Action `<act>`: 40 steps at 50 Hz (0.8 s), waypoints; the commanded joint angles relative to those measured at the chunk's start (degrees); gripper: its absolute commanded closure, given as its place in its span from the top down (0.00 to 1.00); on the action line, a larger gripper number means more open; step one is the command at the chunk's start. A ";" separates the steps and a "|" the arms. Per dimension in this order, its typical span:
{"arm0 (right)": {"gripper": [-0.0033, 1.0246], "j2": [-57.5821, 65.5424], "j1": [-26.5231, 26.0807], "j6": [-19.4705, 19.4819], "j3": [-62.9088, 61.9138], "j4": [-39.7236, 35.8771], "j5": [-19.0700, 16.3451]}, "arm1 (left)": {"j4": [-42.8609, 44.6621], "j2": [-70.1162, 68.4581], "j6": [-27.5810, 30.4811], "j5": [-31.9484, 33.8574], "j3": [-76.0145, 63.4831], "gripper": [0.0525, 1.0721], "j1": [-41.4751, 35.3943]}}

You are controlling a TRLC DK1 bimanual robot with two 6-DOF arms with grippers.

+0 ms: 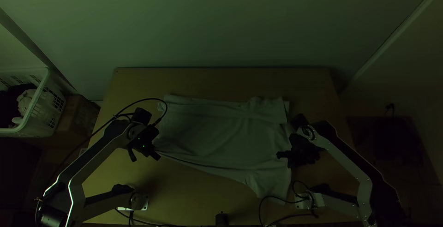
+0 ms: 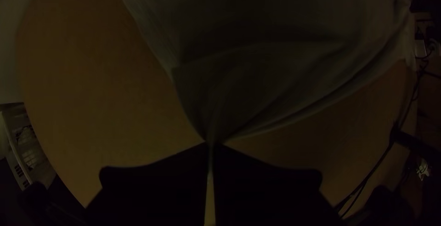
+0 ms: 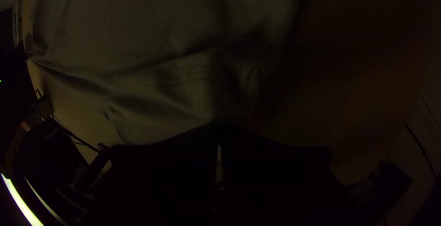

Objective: Fold the t-shirt

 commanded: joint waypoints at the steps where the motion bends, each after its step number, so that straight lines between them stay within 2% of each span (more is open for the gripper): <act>1: 0.03 -0.68 -1.19 -0.87 1.97 -1.01 1.31 | 0.34 1.37 1.71 -0.46 2.09 0.03 0.49; 40: 0.03 7.15 -8.57 -4.12 17.09 1.63 4.82 | 5.35 14.73 2.50 1.47 22.05 0.03 3.31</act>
